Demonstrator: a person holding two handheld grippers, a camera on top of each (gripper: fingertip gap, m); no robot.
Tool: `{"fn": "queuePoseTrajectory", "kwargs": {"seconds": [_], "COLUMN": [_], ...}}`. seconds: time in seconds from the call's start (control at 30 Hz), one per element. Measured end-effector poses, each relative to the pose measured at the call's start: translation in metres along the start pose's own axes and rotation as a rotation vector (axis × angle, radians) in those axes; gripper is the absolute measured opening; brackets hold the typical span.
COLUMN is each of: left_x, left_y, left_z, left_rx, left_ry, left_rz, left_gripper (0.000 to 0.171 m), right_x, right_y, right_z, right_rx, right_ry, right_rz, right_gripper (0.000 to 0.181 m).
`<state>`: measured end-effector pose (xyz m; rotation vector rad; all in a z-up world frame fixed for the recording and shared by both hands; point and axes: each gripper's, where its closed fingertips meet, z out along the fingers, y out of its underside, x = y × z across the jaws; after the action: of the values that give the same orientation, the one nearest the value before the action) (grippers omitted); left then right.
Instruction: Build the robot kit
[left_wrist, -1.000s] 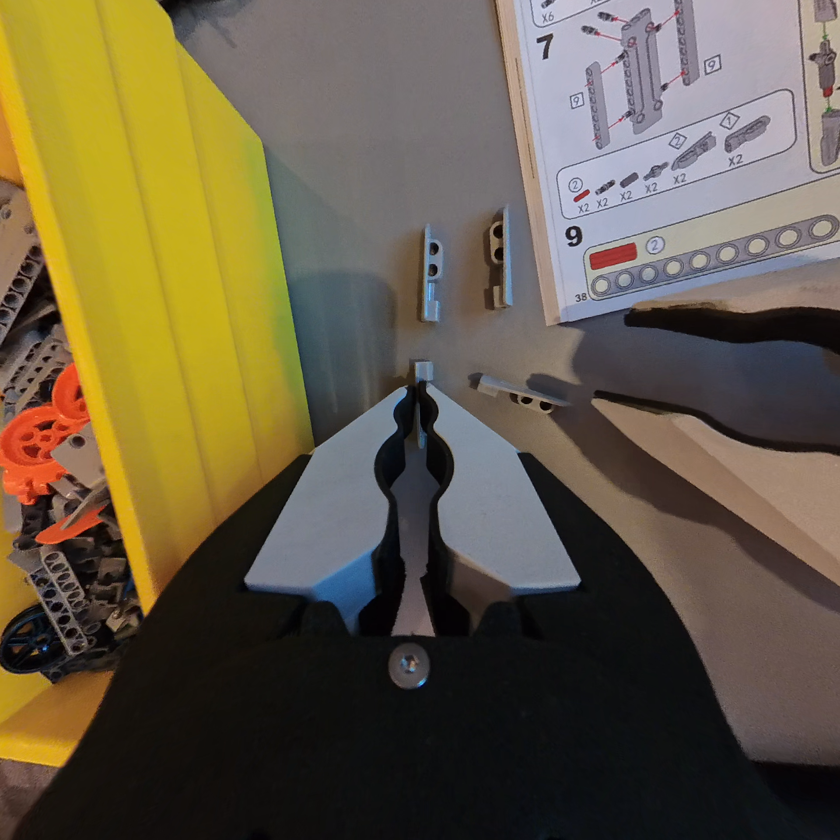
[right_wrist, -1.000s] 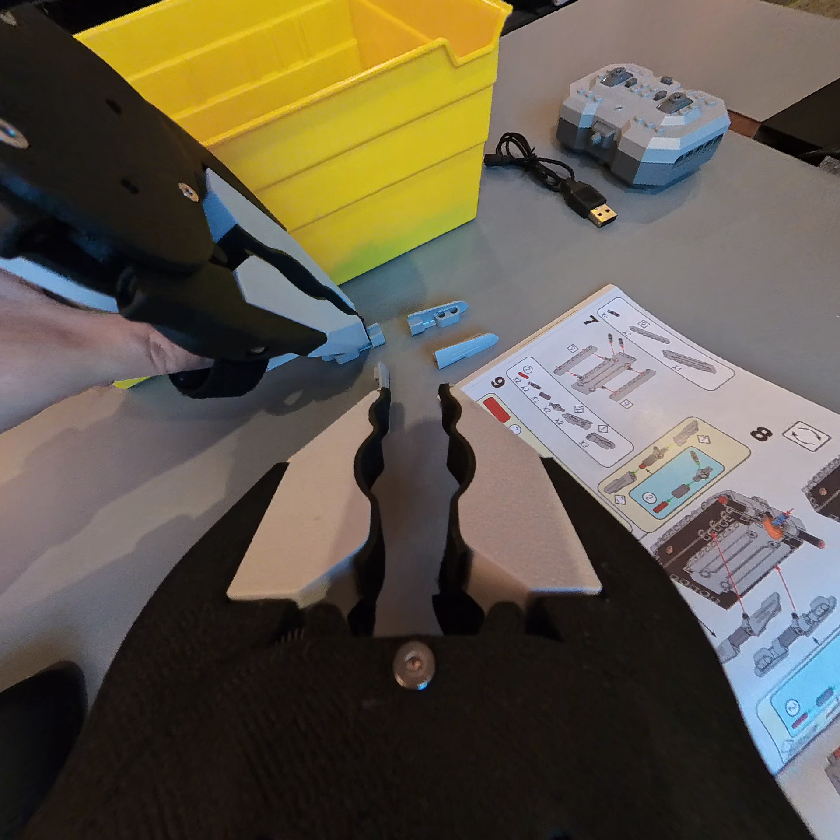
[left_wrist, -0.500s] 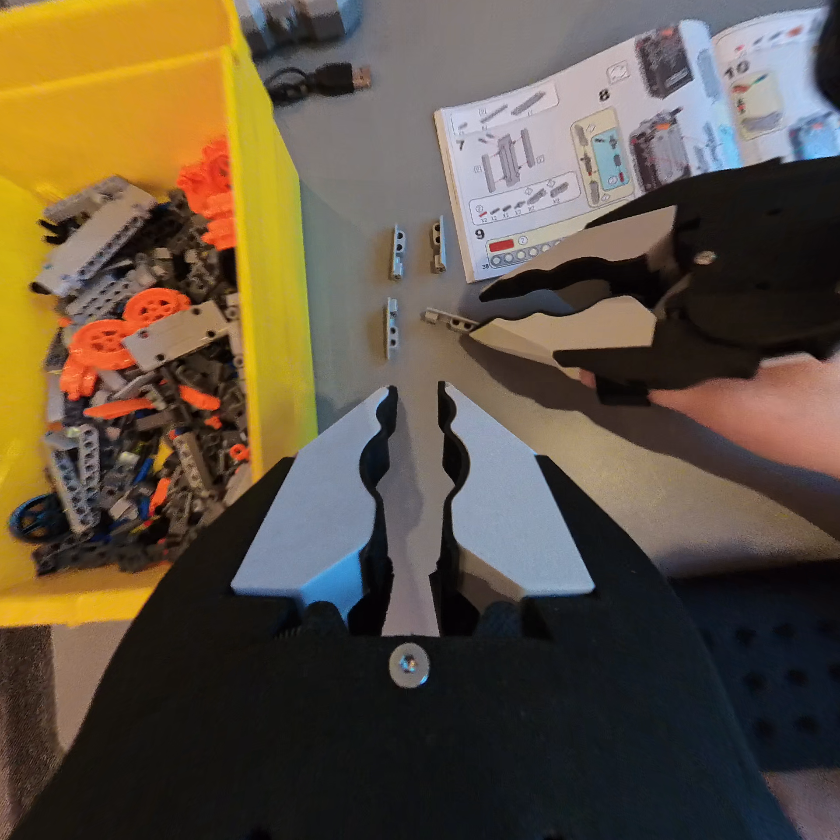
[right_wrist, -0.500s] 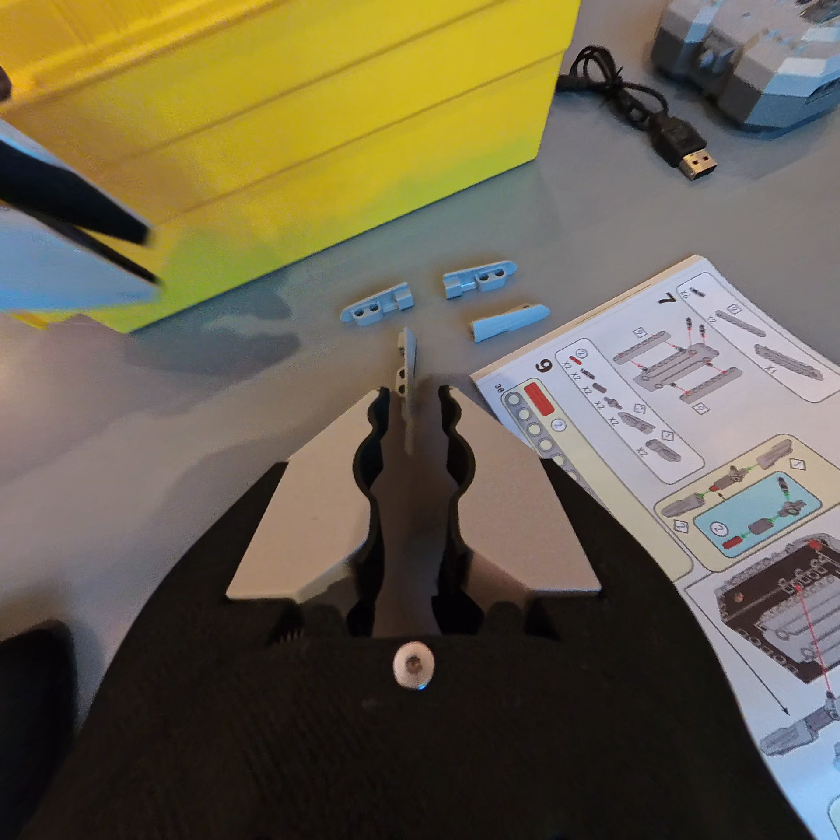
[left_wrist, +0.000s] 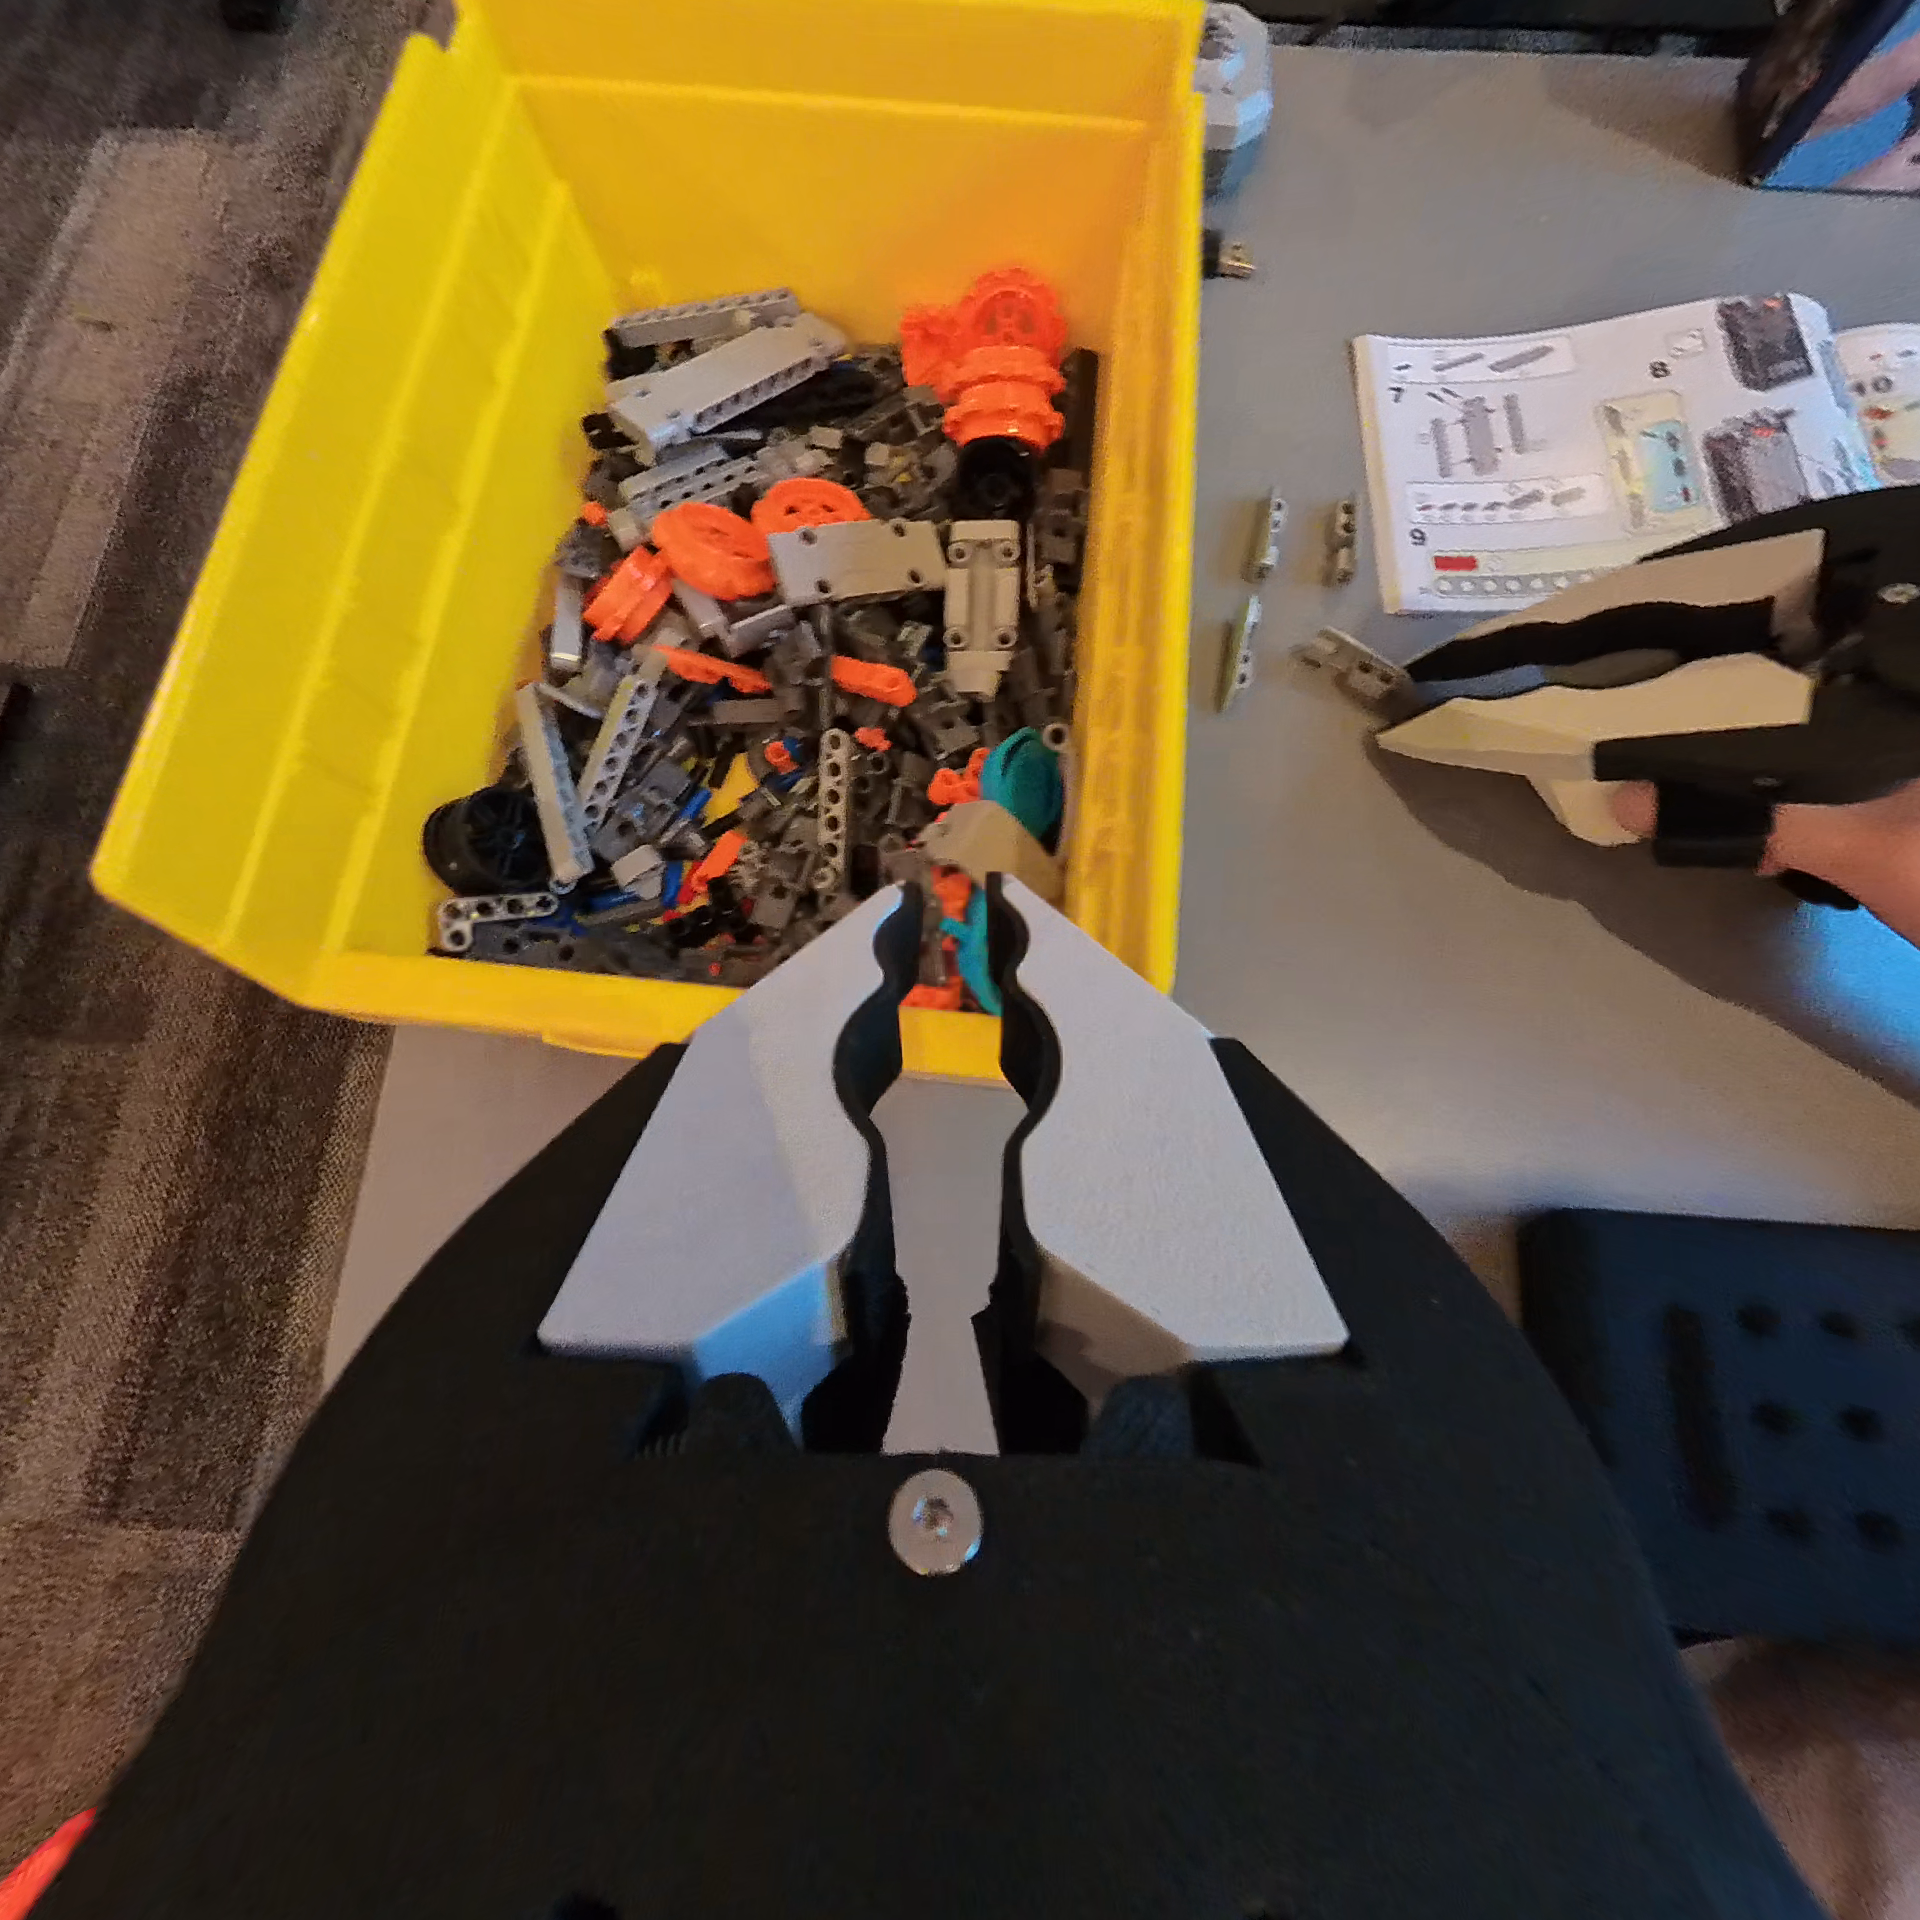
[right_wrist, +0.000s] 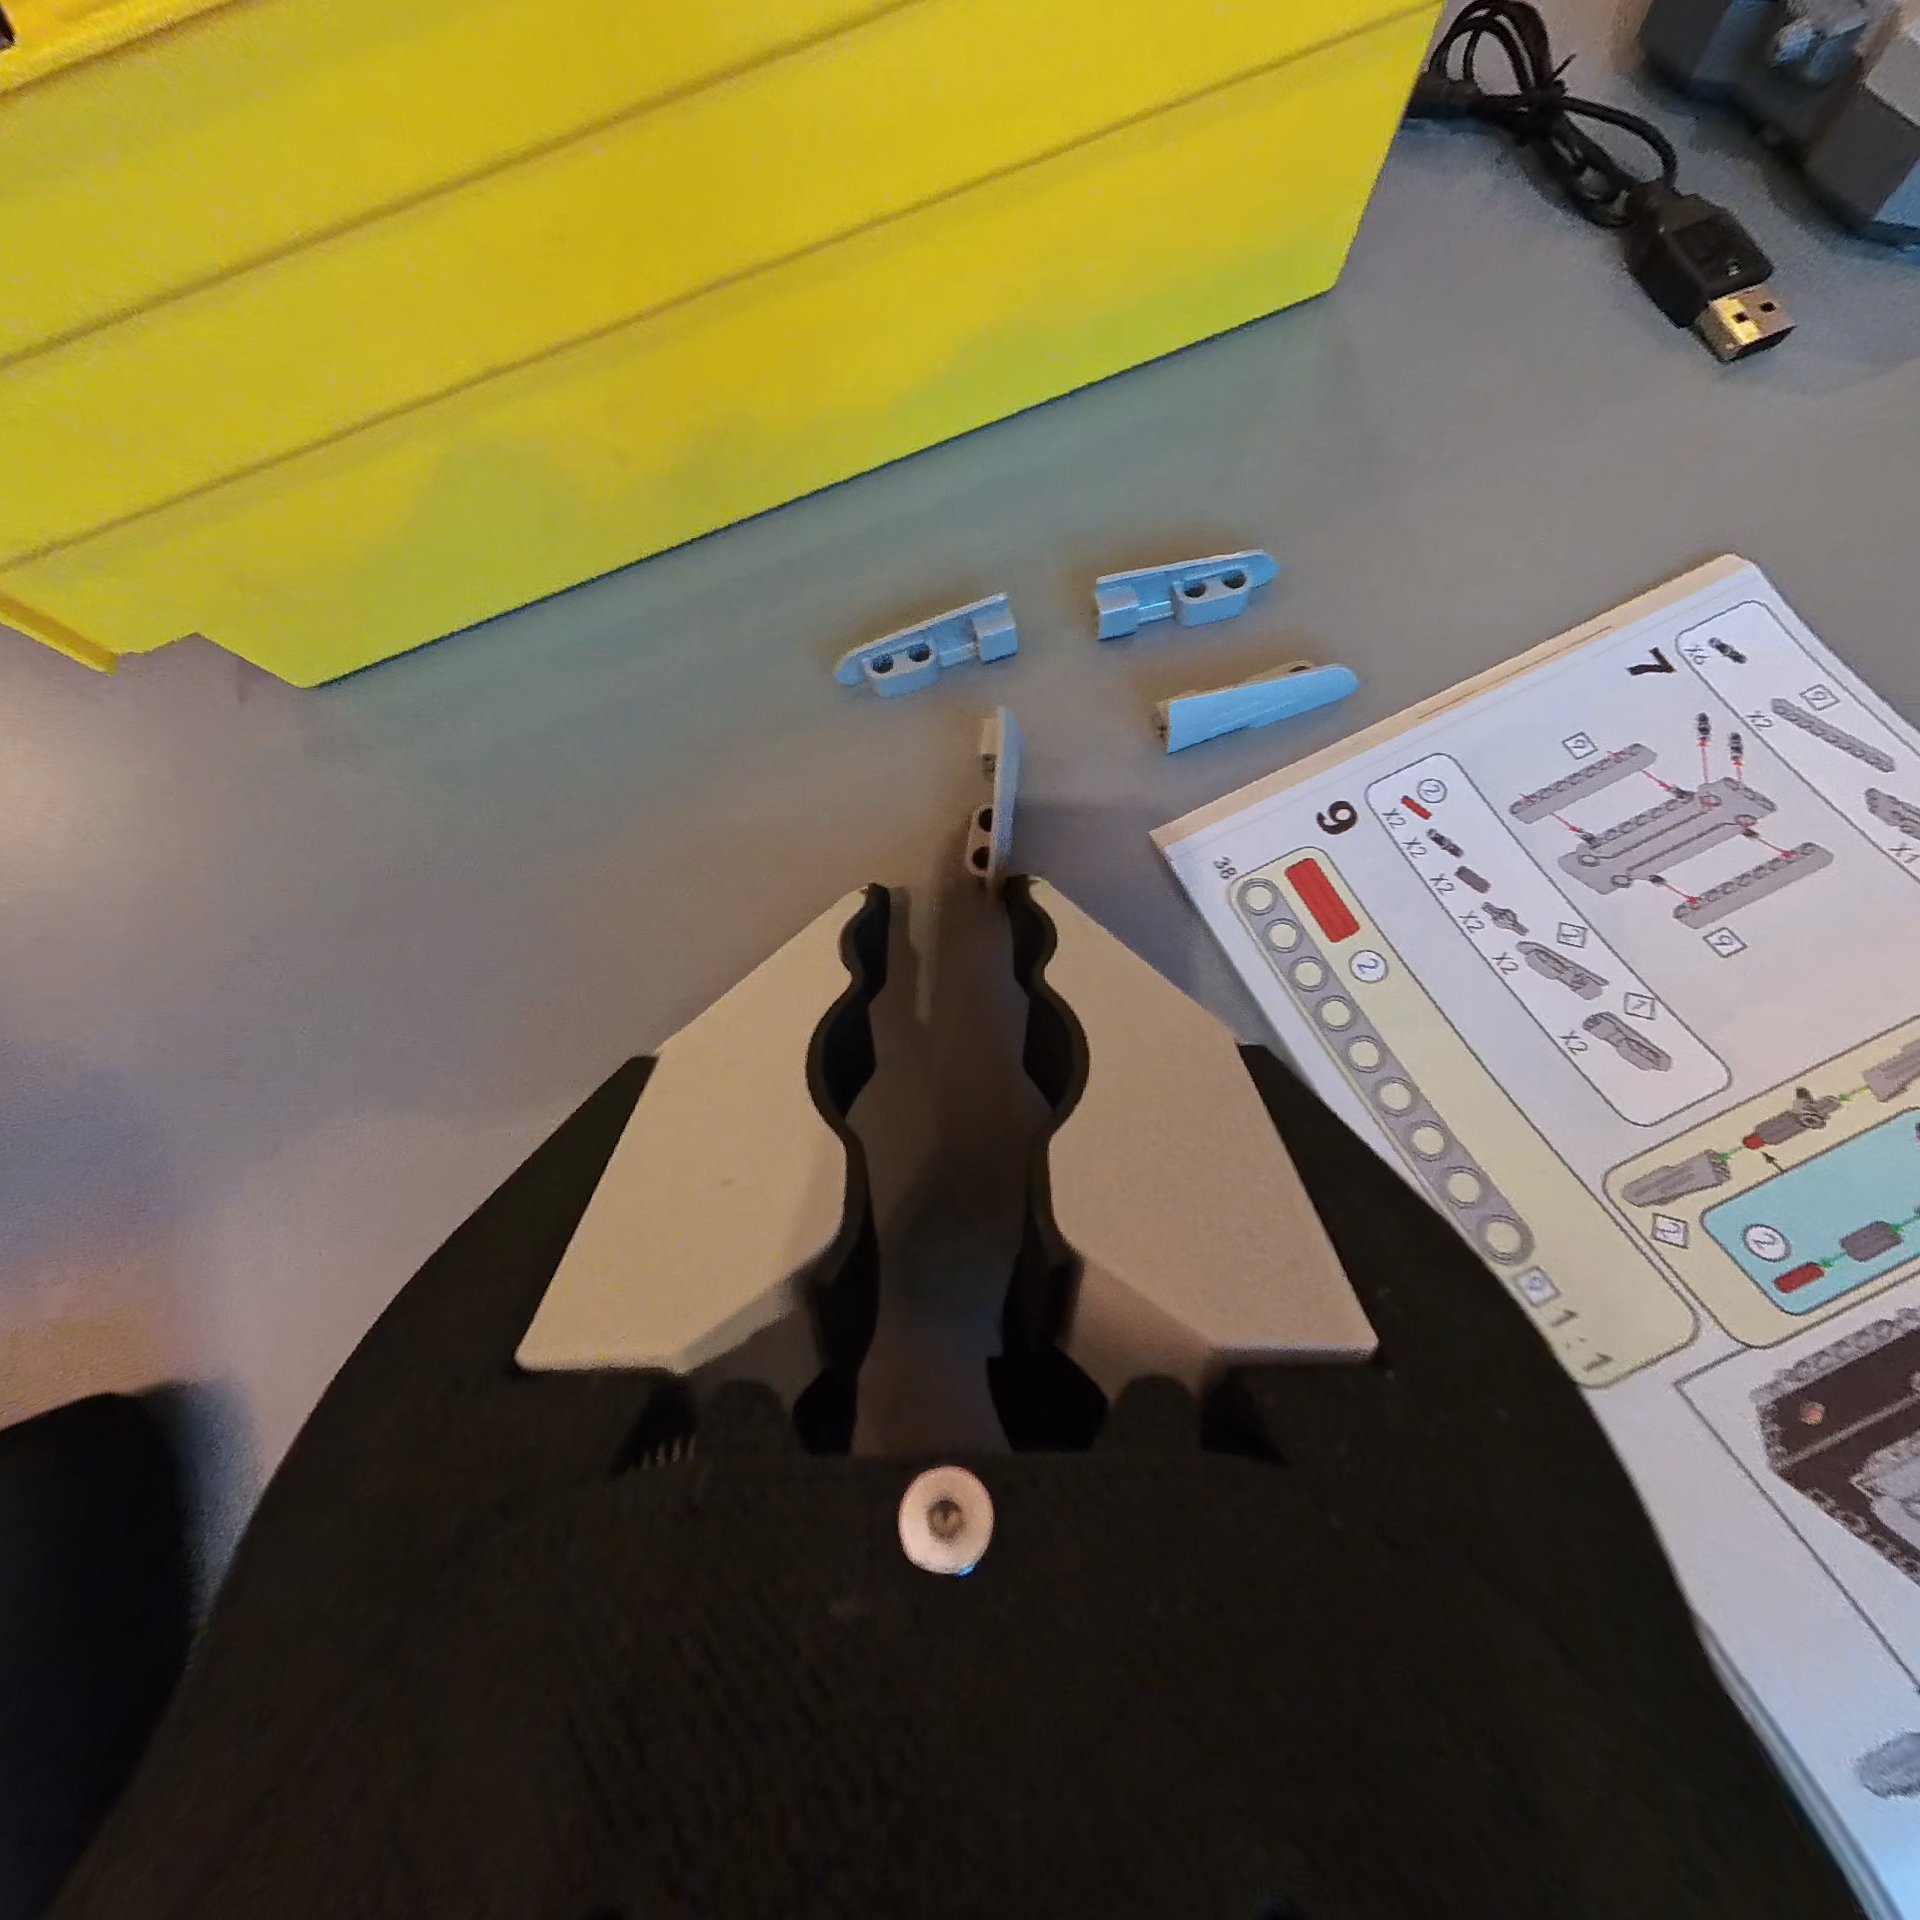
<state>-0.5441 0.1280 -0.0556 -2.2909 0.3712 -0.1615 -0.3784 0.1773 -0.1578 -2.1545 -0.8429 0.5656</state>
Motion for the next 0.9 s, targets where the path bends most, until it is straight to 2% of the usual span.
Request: {"fn": "queuePoseTrajectory", "kwargs": {"seconds": [0.4, 0.5, 0.6, 0.7, 0.8, 0.9], "left_x": [-0.078, -0.092, -0.104, -0.117, -0.130, -0.141], "left_y": [0.008, 0.002, -0.012, -0.026, -0.029, -0.027], "left_z": [-0.009, -0.017, -0.026, -0.035, -0.038, -0.037], "left_rx": [0.158, 0.291, 0.441, 0.565, 0.645, 0.723], "left_ry": [-0.124, -0.127, -0.135, -0.185, -0.279, -0.375], "left_rz": [-0.110, -0.168, -0.193, -0.188, -0.144, -0.118], "left_gripper": [0.009, 0.011, 0.025, 0.039, 0.055, 0.052], "right_x": [-0.021, -0.038, -0.058, -0.070, -0.071, -0.071], "right_y": [-0.001, -0.017, -0.032, -0.036, -0.046, -0.053], "right_z": [0.001, -0.018, -0.046, -0.064, -0.074, -0.066], "right_rx": [0.000, 0.086, 0.196, 0.276, 0.422, 0.464], "right_ry": [-0.001, -0.036, -0.037, 0.022, 0.103, 0.116], "right_rz": [-0.094, -0.069, -0.055, -0.095, -0.126, -0.143], "right_gripper": [0.025, 0.025, 0.025, 0.025, 0.026, 0.035]}}
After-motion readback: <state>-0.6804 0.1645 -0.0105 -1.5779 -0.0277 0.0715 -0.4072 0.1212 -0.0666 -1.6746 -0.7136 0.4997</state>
